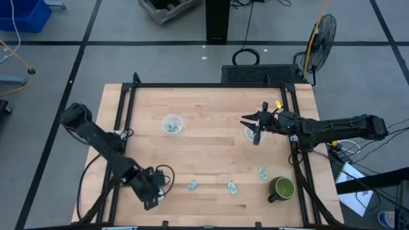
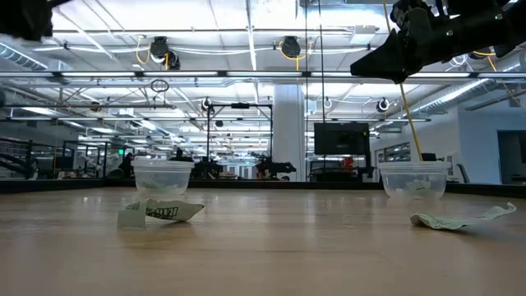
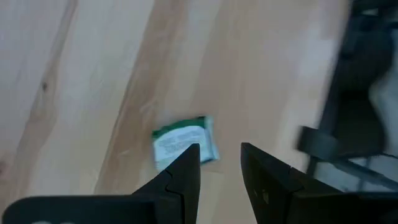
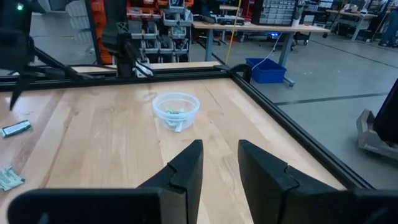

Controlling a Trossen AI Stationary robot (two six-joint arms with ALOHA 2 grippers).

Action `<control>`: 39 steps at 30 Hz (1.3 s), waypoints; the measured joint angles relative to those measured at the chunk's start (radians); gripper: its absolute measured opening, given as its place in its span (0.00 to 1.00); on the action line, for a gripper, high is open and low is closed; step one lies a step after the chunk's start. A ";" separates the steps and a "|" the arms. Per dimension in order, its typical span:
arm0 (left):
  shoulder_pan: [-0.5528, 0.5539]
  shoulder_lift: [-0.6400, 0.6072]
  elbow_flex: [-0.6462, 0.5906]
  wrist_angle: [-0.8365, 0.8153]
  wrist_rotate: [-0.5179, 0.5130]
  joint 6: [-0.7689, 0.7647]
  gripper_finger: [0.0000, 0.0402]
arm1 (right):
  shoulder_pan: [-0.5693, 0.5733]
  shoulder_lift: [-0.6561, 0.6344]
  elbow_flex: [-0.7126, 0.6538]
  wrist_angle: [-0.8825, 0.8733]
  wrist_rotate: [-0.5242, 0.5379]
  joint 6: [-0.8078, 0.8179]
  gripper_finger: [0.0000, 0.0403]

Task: Pick and place Stevia / Truvia into bins
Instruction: Put the truvia packet into the left transparent container

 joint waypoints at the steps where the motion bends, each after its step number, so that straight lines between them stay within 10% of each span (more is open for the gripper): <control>1: -0.005 0.019 0.000 0.001 -0.008 -0.014 0.30 | 0.000 0.000 0.000 -0.001 0.000 0.000 0.24; 18: 0.001 0.132 0.000 -0.023 0.059 -0.108 0.30 | 0.000 0.000 0.000 0.009 0.001 0.001 0.24; 39: 0.135 0.134 0.001 -0.251 -0.158 0.124 0.27 | 0.000 0.000 0.000 0.015 0.002 -0.007 0.24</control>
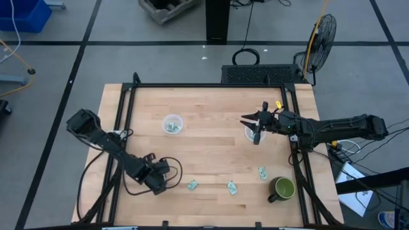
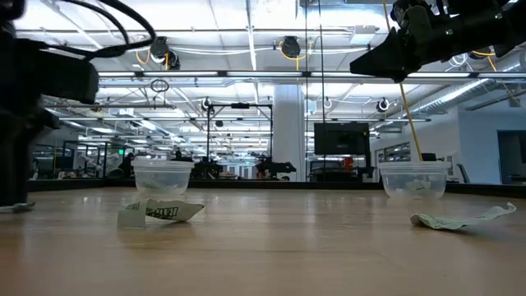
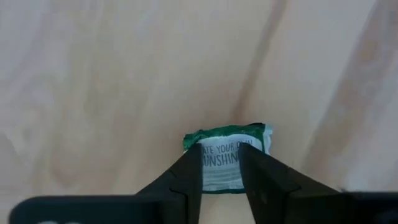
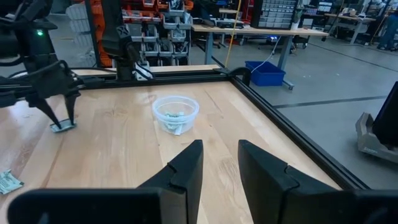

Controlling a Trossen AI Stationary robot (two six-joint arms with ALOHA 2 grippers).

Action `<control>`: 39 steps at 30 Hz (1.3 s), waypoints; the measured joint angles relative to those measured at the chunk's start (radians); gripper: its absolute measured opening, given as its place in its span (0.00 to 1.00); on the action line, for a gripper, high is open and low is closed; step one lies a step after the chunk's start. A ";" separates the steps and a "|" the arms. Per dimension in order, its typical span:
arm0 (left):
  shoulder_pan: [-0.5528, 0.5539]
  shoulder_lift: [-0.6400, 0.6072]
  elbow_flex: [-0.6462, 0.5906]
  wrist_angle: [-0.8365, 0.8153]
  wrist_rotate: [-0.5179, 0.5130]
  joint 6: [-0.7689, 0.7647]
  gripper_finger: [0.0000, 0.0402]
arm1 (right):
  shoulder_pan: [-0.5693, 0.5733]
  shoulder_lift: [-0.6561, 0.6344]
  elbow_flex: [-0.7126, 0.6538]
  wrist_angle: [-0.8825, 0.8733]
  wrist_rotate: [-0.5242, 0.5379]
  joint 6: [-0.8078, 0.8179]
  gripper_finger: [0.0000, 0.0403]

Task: Pick and place Stevia / Truvia into bins
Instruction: Put the truvia packet into the left transparent container, then put the stevia packet into the right transparent container

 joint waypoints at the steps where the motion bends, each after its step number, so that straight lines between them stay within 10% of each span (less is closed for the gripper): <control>1: 0.012 0.000 0.000 -0.002 -0.005 0.018 0.25 | 0.000 0.000 0.000 0.000 0.000 0.000 0.24; 8: 0.107 0.001 -0.002 -0.008 -0.078 0.136 0.03 | 0.000 0.000 0.000 0.000 0.000 0.000 0.24; 23: 0.394 -0.216 0.047 -0.101 -0.381 0.518 0.02 | 0.000 0.000 0.001 0.017 0.000 -0.004 0.24; 32: 0.764 -0.227 0.047 -0.066 -0.231 0.588 0.11 | 0.000 0.000 0.001 0.049 0.000 -0.011 0.24; 39: 0.838 -0.158 0.047 0.007 -0.093 0.628 0.14 | 0.001 0.000 0.001 0.029 -0.002 -0.060 0.24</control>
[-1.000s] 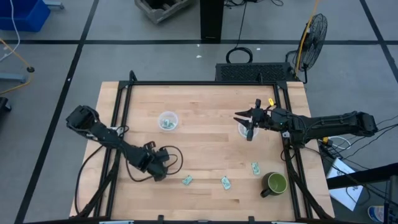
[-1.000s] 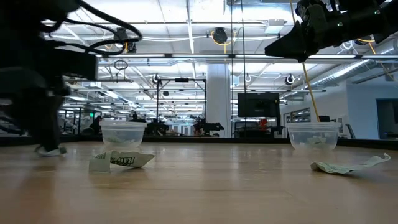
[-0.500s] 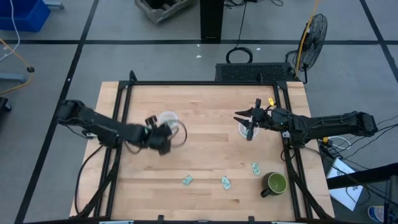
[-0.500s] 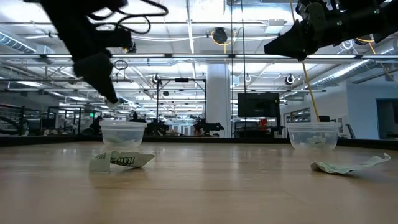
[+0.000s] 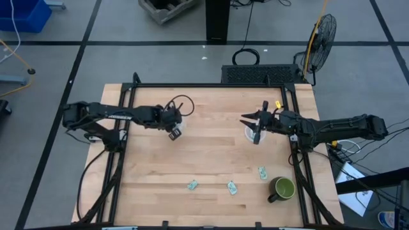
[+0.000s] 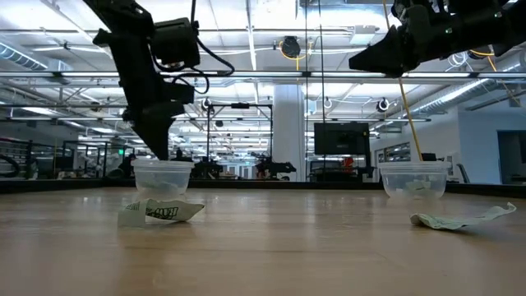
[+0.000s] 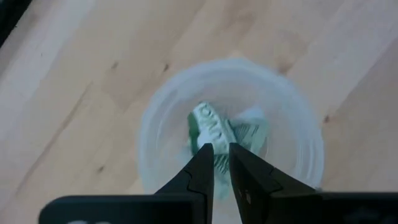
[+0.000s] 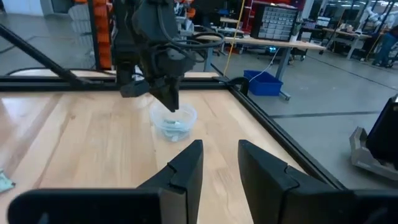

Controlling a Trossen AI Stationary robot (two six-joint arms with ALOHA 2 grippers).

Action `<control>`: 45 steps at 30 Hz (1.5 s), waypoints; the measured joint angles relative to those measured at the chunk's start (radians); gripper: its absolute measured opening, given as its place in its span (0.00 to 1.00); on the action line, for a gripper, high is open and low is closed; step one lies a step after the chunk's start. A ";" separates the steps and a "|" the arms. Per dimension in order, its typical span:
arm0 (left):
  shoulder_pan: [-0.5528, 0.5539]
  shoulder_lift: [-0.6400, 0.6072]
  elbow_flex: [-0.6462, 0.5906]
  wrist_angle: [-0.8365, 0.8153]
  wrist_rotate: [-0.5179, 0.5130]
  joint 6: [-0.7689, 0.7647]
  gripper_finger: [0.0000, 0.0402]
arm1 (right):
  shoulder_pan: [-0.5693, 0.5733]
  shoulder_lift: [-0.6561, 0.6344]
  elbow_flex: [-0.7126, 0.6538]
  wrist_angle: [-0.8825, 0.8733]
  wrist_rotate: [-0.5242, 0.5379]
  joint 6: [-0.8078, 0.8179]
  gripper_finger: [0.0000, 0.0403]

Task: Pick and place Stevia / Truvia into bins
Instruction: Put the stevia packet into the right transparent container

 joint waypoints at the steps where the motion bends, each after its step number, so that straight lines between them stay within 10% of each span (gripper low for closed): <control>1: -0.002 0.008 0.000 0.005 -0.001 0.015 0.14 | 0.001 0.000 0.000 -0.009 0.000 0.000 0.24; 15: -0.052 0.015 0.000 0.154 -0.024 0.049 0.14 | 0.133 0.152 0.034 0.084 -0.178 -0.065 0.27; 23: -0.129 -0.054 0.000 0.328 -0.020 0.049 0.14 | 0.364 0.347 0.285 -0.193 0.166 -0.078 0.36; 29: -0.192 -0.081 0.002 0.449 0.024 0.092 0.14 | 0.462 0.404 0.473 -0.679 0.256 0.258 0.35; 40: -0.229 -0.075 0.000 0.500 0.025 0.129 0.14 | 0.449 0.529 0.519 -1.200 -0.208 0.917 0.34; 45: -0.228 -0.075 0.001 0.523 0.025 0.123 0.14 | 0.444 0.605 0.516 -1.318 -0.233 1.055 0.34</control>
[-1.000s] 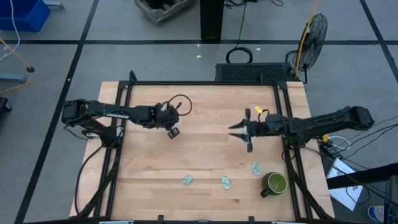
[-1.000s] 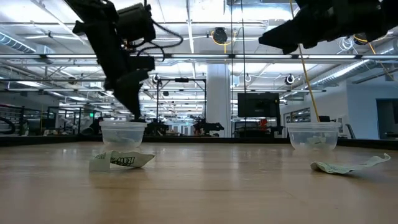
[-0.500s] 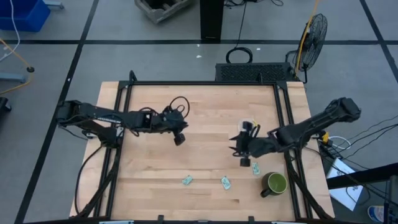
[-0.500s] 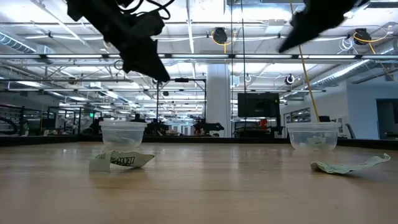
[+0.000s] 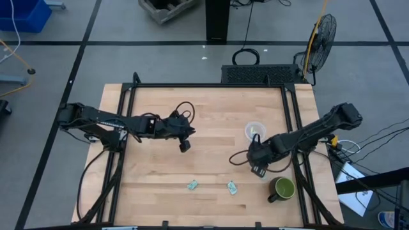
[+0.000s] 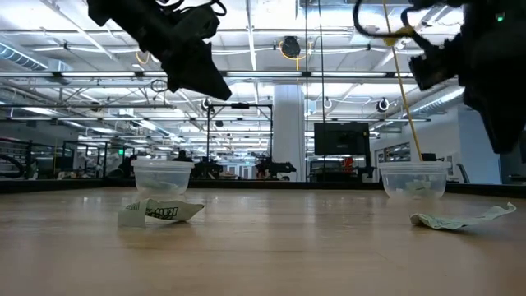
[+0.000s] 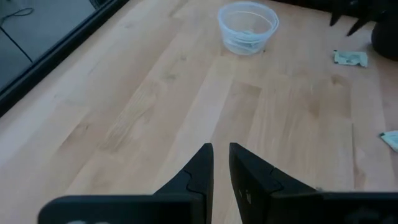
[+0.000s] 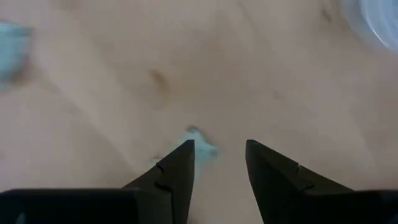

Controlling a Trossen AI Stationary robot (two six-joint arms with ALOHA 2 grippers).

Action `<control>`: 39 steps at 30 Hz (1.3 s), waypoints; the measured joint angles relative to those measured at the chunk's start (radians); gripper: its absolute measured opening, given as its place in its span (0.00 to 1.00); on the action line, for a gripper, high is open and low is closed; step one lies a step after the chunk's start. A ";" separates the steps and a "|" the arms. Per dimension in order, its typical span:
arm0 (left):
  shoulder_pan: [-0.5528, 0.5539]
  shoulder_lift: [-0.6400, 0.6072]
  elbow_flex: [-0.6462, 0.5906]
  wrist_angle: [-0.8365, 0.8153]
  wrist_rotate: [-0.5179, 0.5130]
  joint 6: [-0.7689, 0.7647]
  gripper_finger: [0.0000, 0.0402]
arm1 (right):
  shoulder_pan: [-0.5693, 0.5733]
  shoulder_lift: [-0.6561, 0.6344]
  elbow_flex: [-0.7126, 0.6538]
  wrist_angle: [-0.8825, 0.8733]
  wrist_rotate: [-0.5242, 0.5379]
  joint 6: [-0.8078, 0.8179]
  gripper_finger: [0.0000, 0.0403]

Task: Pick and place Stevia / Truvia into bins
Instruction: Put the stevia packet into the right transparent container

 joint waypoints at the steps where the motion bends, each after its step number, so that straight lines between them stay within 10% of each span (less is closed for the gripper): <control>1: 0.000 0.000 0.000 0.004 0.000 0.000 0.14 | 0.000 0.011 0.000 -0.016 -0.001 0.026 0.34; 29: 0.000 0.000 0.000 0.025 -0.008 0.073 0.14 | 0.000 0.133 -0.202 0.276 -0.219 0.255 0.33; 39: 0.000 0.000 0.000 0.024 -0.008 0.078 0.14 | 0.002 0.120 -0.208 0.328 -0.198 0.110 0.07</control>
